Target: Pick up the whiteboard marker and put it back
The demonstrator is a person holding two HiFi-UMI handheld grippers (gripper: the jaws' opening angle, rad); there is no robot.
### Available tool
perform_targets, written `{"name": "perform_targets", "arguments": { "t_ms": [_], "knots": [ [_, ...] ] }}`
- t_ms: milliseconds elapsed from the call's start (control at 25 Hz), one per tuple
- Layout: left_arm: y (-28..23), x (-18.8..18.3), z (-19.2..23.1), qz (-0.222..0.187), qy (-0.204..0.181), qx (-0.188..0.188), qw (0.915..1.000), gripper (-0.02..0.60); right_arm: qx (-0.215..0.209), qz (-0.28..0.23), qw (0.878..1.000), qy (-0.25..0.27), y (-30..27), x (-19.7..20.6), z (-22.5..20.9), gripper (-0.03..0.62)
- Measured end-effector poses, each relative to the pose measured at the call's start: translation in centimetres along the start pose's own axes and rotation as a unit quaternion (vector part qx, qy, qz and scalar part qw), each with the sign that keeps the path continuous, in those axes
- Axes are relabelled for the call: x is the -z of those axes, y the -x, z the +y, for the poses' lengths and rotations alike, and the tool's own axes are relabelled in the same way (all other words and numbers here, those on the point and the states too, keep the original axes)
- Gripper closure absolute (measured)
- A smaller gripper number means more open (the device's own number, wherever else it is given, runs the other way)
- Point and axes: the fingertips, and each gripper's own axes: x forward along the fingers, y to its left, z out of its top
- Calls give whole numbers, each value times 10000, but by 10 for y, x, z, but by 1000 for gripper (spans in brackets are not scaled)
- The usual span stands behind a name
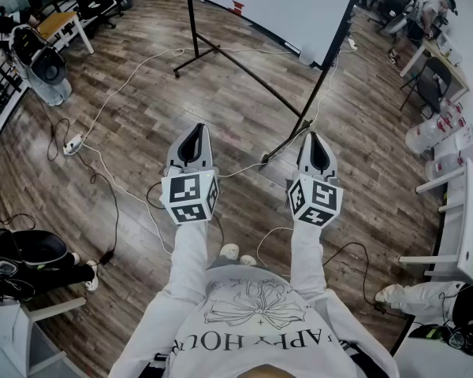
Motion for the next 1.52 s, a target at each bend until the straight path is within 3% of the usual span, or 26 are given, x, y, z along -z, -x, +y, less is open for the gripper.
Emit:
{"name": "perform_targets", "arguments": {
  "t_ms": [1120,1520],
  "knots": [
    [-34,33,49,281,22,145,9995,569,191,236,9995,-64,-42,34,36,591],
    [-107,38,61,330,84,71,9994,569,161,285,9994,-56,-120,39,17,591]
  ]
}}
